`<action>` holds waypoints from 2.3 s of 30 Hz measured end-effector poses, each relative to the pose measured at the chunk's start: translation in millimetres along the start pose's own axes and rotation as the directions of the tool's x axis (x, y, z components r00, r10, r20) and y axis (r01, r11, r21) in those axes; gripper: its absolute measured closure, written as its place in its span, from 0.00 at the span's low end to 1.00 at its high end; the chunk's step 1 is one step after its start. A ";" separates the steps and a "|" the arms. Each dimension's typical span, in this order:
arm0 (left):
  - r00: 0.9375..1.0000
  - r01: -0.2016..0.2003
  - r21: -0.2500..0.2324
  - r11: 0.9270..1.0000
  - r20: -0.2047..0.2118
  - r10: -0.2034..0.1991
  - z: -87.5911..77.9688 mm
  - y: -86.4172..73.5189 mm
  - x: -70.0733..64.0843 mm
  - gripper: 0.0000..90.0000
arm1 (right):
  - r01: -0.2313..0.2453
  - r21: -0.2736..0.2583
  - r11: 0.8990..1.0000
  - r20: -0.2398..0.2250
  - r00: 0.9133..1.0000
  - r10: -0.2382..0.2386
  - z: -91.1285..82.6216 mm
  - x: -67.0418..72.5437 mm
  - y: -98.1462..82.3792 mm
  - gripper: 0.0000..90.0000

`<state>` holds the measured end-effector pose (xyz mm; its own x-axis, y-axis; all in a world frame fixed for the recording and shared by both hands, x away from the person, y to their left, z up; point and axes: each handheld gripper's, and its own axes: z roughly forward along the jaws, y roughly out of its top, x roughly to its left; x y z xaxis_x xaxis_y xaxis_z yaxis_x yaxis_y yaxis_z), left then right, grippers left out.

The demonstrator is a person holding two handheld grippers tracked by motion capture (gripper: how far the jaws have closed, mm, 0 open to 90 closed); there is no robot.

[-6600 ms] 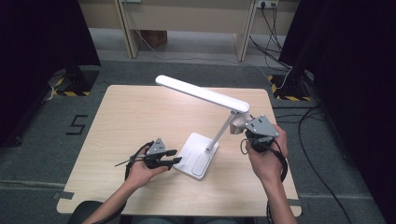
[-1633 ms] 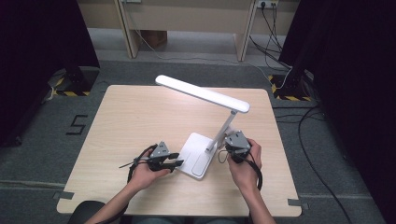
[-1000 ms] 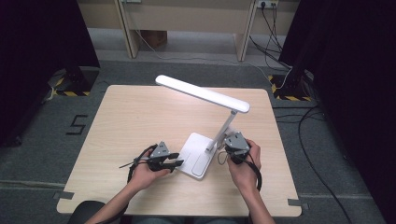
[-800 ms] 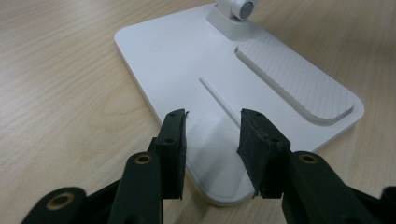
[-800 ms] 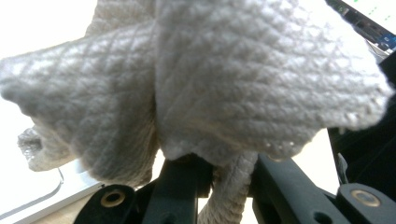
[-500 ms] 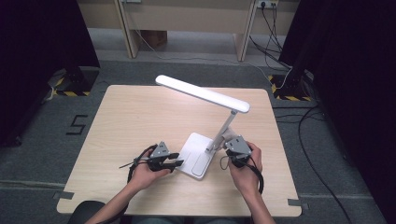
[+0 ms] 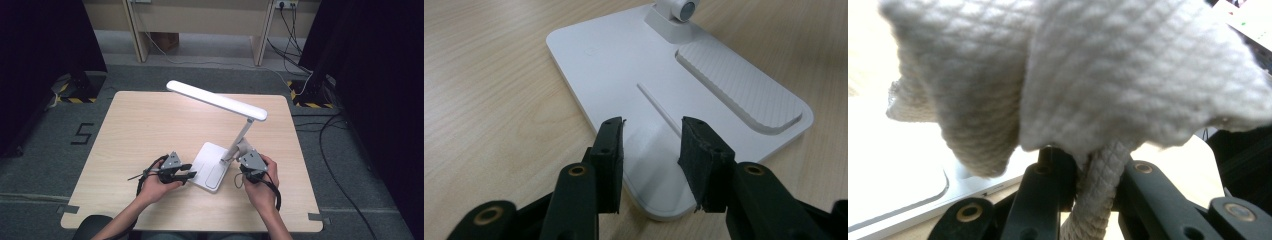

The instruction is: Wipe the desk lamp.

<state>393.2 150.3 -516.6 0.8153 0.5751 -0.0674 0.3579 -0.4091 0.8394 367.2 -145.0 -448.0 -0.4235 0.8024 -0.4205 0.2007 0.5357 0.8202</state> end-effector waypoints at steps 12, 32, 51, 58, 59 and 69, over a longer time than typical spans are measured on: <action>1.000 -0.001 0.000 1.000 0.000 0.001 0.1 0.0 -0.2 0.68 | 0.005 -0.032 0.999 -0.028 1.000 -0.006 -1.0 5.2 -4.4 0.92; 1.000 -0.003 0.000 1.000 0.005 0.003 0.6 0.3 -0.6 0.68 | 0.047 0.004 0.999 -0.053 0.997 -0.047 7.7 14.3 -10.9 0.92; 1.000 -0.003 -0.002 1.000 0.005 0.003 0.8 0.3 -0.7 0.68 | 0.057 0.044 0.997 -0.085 0.995 -0.053 19.1 21.4 -20.6 0.92; 1.000 -0.003 -0.002 1.000 0.005 0.003 0.8 0.2 -0.7 0.68 | 0.068 0.049 0.997 -0.092 0.994 -0.063 21.8 23.6 -22.7 0.92; 1.000 -0.003 -0.002 1.000 0.005 0.003 0.8 0.2 -0.7 0.68 | 0.074 0.048 0.996 -0.094 0.993 -0.069 22.3 23.5 -22.9 0.92; 1.000 -0.004 -0.002 1.000 0.006 0.004 0.8 0.2 -0.6 0.68 | 0.082 0.061 0.995 -0.111 0.991 -0.075 27.6 28.4 -27.3 0.92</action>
<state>393.1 149.3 -516.9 0.8193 0.5694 -0.0677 0.3540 -0.4094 0.8409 374.1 -129.7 -493.1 -0.5331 0.7256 -0.4350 0.2185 0.6148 0.7578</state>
